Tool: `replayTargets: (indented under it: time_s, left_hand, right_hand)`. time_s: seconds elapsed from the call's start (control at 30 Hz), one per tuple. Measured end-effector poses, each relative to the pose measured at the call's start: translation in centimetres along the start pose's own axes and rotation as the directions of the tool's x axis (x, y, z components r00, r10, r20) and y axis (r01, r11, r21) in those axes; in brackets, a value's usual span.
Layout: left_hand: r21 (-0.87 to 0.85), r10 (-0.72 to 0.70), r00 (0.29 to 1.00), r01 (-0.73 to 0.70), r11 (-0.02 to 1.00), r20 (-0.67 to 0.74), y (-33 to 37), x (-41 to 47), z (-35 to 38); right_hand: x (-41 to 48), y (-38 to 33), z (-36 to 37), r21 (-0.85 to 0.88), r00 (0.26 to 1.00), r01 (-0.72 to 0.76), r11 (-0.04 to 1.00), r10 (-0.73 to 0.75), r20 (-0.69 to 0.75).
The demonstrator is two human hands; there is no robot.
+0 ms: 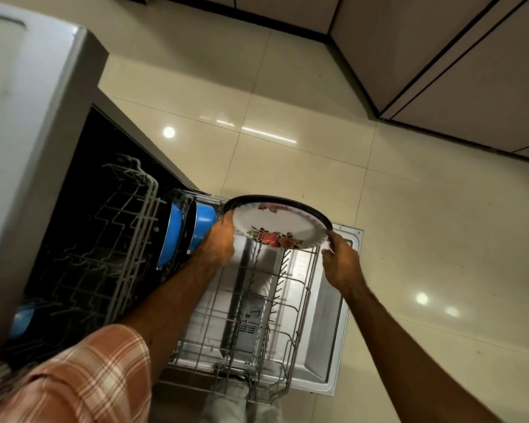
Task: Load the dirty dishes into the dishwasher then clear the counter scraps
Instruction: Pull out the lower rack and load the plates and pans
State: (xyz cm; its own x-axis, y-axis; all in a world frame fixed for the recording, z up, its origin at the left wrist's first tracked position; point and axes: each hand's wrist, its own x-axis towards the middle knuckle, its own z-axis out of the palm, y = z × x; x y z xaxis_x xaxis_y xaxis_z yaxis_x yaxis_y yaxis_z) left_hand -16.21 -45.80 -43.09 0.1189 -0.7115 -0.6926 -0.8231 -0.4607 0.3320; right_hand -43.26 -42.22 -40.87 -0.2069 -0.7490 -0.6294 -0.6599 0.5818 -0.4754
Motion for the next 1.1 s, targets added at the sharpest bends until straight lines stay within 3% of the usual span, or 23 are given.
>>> replayTargets:
  time_s: [0.1, 0.2, 0.27, 0.33, 0.7, 0.87, 1.1]
  left_hand:
    - [0.142, 0.149, 0.988, -0.154, 0.978, 0.04, 0.1, -2.1, -0.3]
    - [0.092, 0.246, 0.968, -0.249, 0.964, 0.047, 0.4, -5.3, -0.7]
    - [0.124, 0.19, 0.979, -0.199, 0.972, 0.079, 1.4, -8.0, -1.6]
    - [0.152, 0.189, 0.982, -0.187, 0.971, 0.002, 2.5, -10.5, -2.2]
    - [0.324, 0.414, 0.896, -0.348, 0.879, -0.161, 4.9, -28.2, -9.8]
    - [0.29, 0.374, 0.88, -0.29, 0.912, -0.295, 1.6, -36.9, -14.2]
    - [0.067, 0.155, 0.862, -0.14, 0.988, -0.483, -6.5, -49.5, -15.9]
  right_hand:
    - [-1.6, -0.7, -1.0, 0.003, 0.999, 0.017, 1.0, -0.017, 0.027]
    - [-4.0, -1.8, -2.0, 0.007, 0.995, 0.081, 0.997, -0.082, 0.06]
    - [-6.4, -3.1, -2.8, 0.013, 0.985, 0.156, 0.988, -0.156, 0.077]
    - [-8.8, -4.4, -3.6, 0.021, 0.968, 0.237, 0.971, -0.238, 0.082]
    - [-24.0, -12.2, -9.2, 0.041, 0.853, 0.515, 0.856, -0.517, 0.073]
    - [-30.9, -15.9, -10.0, 0.081, 0.772, 0.614, 0.785, -0.619, 0.141]
    - [-40.2, -20.4, -6.9, 0.119, 0.599, 0.75, 0.65, -0.745, 0.294]
